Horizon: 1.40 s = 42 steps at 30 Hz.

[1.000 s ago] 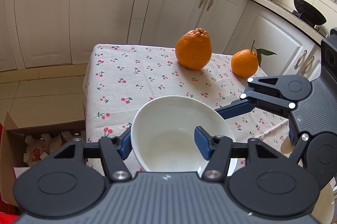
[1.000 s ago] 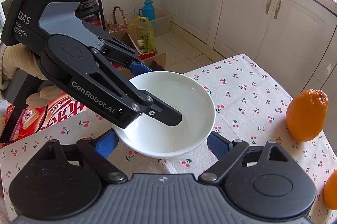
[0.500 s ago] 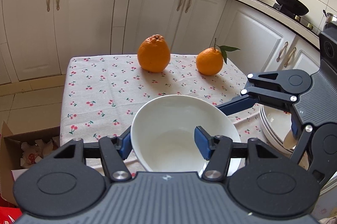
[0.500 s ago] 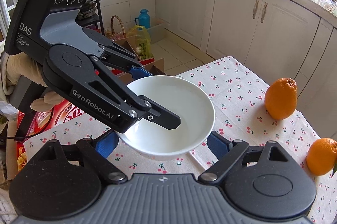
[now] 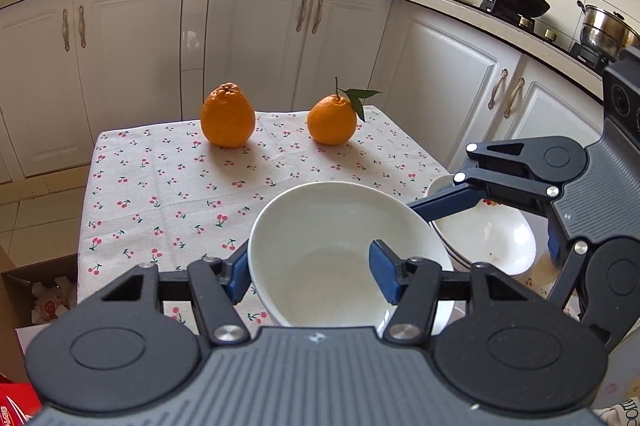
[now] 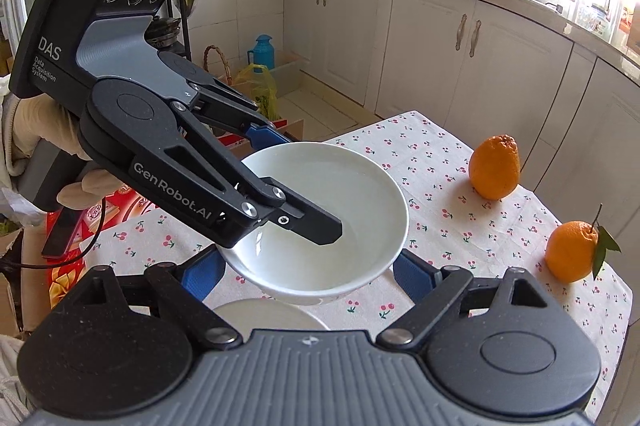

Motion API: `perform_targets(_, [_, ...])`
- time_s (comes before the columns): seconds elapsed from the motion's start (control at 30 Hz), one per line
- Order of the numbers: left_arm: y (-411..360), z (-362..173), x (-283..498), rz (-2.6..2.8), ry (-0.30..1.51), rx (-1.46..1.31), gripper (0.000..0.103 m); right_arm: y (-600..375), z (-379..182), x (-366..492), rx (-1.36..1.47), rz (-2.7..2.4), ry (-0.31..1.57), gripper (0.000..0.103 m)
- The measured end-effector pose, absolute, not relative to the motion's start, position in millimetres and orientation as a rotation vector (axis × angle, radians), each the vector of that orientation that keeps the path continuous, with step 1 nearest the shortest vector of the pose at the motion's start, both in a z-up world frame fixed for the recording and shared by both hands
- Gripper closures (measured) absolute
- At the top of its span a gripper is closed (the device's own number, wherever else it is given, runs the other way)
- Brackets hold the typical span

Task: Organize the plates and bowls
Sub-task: 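Lower the held bowl onto the bowl stack and open the left gripper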

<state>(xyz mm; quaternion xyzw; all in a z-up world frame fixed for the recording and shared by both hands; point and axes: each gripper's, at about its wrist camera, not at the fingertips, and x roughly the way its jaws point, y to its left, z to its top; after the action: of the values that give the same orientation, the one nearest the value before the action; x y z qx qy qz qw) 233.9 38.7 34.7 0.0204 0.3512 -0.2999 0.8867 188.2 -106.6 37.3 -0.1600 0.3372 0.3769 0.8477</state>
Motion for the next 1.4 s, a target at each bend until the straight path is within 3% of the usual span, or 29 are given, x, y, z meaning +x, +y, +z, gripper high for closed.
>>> perform_targets(1.4, [2, 0, 176, -0.656, 0.803, 0.048, 0.043, -143, -1, 121, -0.316, 0.774, 0.759, 0.01])
